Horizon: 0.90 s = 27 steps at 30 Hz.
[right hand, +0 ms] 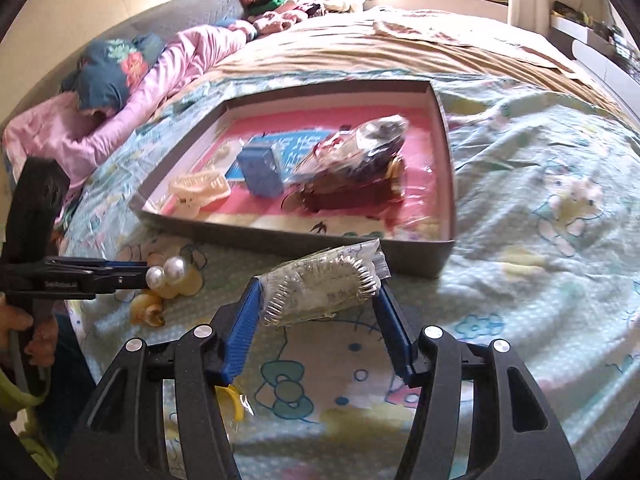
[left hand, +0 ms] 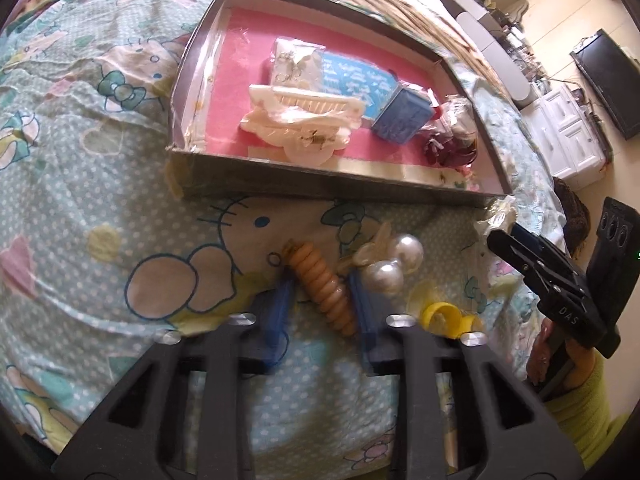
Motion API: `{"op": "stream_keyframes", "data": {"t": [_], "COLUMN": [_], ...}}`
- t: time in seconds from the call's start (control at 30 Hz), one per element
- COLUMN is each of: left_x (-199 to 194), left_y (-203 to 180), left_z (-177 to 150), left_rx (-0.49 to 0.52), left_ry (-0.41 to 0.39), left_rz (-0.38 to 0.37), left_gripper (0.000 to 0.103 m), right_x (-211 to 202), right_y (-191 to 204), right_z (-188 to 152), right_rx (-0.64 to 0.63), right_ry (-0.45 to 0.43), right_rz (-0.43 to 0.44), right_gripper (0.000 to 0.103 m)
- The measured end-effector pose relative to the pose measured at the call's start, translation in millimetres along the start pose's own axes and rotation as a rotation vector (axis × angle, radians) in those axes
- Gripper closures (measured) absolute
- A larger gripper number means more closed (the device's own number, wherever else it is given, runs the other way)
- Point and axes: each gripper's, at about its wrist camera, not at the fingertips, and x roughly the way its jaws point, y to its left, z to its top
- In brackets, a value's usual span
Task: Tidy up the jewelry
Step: 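Grasp the orange spiral hair tie with the left tool while the right tool grasps the silver spring-tie bag, then lower the spiral tie into the tray and open the left tool while the right tool drops its bag there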
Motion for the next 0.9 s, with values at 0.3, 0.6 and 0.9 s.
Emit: {"op": "stream_keyframes", "data": {"t": [0.3, 0.6, 0.9], "left_x": [-17.2, -48.6, -64.9], "left_y": [-2.1, -4.9, -7.4], "left_z": [0.9, 18.4, 51.8], "left_rx": [0.036, 0.069, 0.100], "left_ry": [-0.036, -0.135, -0.211], "left_rz": [0.003, 0.047, 0.102], "left_gripper": [0.090, 0.091, 0.092], "right_x": [-23.7, -37.3, -34.0], "right_y": [9.6, 23.2, 17.9], "right_z": [15.3, 33.8, 49.4], "right_rx": [-0.021, -0.049, -0.036], "right_ry": [-0.070, -0.112, -0.133], "right_rz": [-0.015, -0.028, -0.071], "right_gripper": [0.048, 0.048, 0.048]}}
